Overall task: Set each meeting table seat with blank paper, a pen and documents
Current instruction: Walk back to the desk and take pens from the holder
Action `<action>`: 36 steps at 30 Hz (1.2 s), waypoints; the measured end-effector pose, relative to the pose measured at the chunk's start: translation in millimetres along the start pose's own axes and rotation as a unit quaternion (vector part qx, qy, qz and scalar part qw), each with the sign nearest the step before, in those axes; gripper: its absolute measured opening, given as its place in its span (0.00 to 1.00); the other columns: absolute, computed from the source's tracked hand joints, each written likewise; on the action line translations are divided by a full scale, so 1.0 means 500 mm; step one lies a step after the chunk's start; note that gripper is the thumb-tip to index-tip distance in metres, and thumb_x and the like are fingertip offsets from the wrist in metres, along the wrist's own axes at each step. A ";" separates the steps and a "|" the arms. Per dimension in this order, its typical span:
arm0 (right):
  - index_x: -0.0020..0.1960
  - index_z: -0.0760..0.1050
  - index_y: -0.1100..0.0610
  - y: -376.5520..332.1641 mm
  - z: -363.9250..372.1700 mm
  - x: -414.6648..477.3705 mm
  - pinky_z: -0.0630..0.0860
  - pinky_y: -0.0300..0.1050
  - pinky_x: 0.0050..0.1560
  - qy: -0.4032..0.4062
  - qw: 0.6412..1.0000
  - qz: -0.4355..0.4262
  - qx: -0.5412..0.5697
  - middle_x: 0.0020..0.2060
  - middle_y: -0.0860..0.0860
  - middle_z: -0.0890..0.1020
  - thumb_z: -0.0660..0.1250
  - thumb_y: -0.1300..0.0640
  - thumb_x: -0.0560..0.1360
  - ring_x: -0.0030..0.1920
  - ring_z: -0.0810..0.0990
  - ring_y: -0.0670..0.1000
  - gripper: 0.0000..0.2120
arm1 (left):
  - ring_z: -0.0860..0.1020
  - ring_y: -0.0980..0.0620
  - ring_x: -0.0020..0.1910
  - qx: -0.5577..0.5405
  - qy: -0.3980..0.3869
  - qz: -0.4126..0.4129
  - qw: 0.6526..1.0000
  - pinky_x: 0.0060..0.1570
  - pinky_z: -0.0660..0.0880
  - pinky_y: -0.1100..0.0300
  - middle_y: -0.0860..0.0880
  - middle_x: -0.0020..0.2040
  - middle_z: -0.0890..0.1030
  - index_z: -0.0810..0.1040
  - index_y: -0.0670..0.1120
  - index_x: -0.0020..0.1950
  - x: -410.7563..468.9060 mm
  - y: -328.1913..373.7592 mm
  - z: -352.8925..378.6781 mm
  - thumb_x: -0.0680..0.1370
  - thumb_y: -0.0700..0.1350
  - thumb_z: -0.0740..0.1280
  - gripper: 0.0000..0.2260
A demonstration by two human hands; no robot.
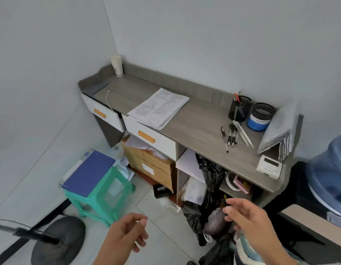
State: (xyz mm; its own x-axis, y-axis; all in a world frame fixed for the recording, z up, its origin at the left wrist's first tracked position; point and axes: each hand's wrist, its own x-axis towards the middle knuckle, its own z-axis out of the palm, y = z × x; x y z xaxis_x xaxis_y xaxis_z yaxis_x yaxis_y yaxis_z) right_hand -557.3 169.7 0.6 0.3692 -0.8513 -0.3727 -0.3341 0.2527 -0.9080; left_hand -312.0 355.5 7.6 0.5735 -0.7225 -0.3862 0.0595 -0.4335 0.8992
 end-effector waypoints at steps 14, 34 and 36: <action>0.61 0.76 0.50 -0.152 -0.001 0.374 0.75 0.44 0.54 0.167 0.963 -0.047 -0.207 0.54 0.45 0.81 0.72 0.52 0.74 0.56 0.79 0.48 0.16 | 0.77 0.47 0.27 0.015 -0.089 0.009 0.996 0.24 0.73 0.60 0.40 0.31 0.82 0.80 0.38 0.48 0.418 0.169 0.003 0.78 0.34 0.64 0.05; 0.59 0.69 0.57 -0.250 0.004 0.685 0.73 0.47 0.42 0.182 0.831 0.223 -0.476 0.52 0.55 0.78 0.71 0.48 0.69 0.48 0.77 0.55 0.23 | 0.78 0.45 0.28 0.100 -0.293 0.025 0.951 0.26 0.72 0.58 0.41 0.31 0.81 0.80 0.39 0.47 0.821 0.330 0.011 0.78 0.35 0.65 0.04; 0.58 0.69 0.58 -0.251 0.015 0.695 0.71 0.46 0.41 0.188 0.826 0.221 -0.484 0.48 0.54 0.78 0.70 0.50 0.71 0.49 0.79 0.56 0.20 | 0.77 0.46 0.27 0.099 -0.303 0.036 0.947 0.25 0.71 0.58 0.42 0.30 0.81 0.80 0.38 0.46 0.830 0.341 0.025 0.78 0.34 0.65 0.04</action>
State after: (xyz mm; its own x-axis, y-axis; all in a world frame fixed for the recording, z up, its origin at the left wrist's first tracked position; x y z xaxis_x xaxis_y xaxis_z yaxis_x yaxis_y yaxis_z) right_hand -380.7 -154.2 -16.6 -0.2087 -0.9029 -0.3757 -0.9677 0.2463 -0.0542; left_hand -74.1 -24.8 -1.7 -0.0075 -0.9048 -0.4257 -0.1512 -0.4198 0.8949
